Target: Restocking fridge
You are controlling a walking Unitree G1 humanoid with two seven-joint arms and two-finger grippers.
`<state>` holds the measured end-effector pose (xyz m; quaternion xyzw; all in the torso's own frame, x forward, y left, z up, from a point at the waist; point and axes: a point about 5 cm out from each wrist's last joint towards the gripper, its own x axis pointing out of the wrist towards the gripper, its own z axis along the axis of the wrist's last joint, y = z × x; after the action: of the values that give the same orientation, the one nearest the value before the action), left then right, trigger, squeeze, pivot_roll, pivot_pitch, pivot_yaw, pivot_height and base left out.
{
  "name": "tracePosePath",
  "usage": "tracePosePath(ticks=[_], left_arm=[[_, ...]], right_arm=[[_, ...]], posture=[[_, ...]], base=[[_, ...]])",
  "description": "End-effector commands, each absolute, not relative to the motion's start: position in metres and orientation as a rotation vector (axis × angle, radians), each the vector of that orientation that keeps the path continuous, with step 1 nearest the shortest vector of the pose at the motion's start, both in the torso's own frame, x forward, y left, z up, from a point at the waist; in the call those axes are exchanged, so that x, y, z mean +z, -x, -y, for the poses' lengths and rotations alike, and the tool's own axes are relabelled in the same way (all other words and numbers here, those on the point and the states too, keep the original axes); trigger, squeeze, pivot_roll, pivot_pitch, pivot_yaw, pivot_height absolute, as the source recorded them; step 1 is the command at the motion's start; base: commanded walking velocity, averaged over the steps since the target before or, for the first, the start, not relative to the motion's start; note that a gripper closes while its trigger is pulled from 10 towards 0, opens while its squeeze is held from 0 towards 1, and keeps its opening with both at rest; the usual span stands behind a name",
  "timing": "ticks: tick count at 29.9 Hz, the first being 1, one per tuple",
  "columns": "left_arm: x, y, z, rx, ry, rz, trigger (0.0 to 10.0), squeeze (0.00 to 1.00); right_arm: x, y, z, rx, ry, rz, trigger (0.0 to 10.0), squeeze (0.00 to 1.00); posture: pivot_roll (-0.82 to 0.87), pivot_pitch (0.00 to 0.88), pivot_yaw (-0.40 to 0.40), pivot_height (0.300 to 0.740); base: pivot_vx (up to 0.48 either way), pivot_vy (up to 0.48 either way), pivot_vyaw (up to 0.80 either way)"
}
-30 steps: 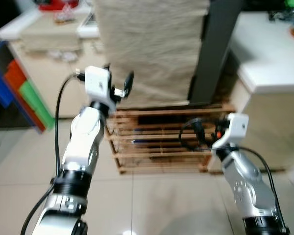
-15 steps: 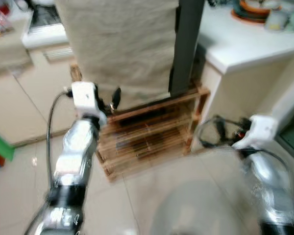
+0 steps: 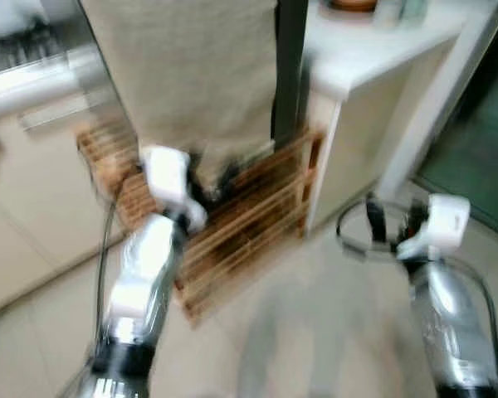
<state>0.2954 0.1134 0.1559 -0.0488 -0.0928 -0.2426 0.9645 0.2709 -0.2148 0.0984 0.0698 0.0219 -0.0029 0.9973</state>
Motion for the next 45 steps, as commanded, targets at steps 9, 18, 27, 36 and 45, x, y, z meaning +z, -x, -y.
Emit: tracePosePath(ticks=[9,18,27,36,45], left_arm=[[0.134,-0.306,-0.133,-0.394,0.078,0.021,10.0,0.0],[0.13,-0.309,-0.13,-0.364,0.08,-0.005,10.0,0.0],[0.139,-0.307,-0.127,-0.365,0.102,0.047,10.0,0.0],[0.154,-0.308,-0.129,-0.323,0.115,0.138,10.0,0.0],[0.164,-0.344,-0.101,-0.343,0.162,0.045,10.0,0.0]], right_arm=[[0.107,-0.283,0.191,0.037,-0.143,0.007,10.0,0.0],[0.104,-0.292,0.166,0.048,-0.147,-0.01,10.0,0.0],[0.109,-0.296,0.164,0.066,-0.136,0.016,10.0,0.0],[0.11,-0.299,0.159,0.083,-0.121,0.032,10.0,0.0],[0.114,-0.303,0.155,0.092,-0.122,0.055,10.0,0.0]], posture=[[-0.07,0.0,0.06,0.74],[-0.08,0.0,0.054,0.74],[-0.07,0.0,0.047,0.74],[-0.07,0.0,0.057,0.74],[-0.07,0.0,0.057,0.74]], base=[[0.0,0.48,-0.73],[0.0,0.48,-0.74],[0.0,0.48,-0.74],[0.0,0.213,-0.08],[0.0,0.0,0.0]])
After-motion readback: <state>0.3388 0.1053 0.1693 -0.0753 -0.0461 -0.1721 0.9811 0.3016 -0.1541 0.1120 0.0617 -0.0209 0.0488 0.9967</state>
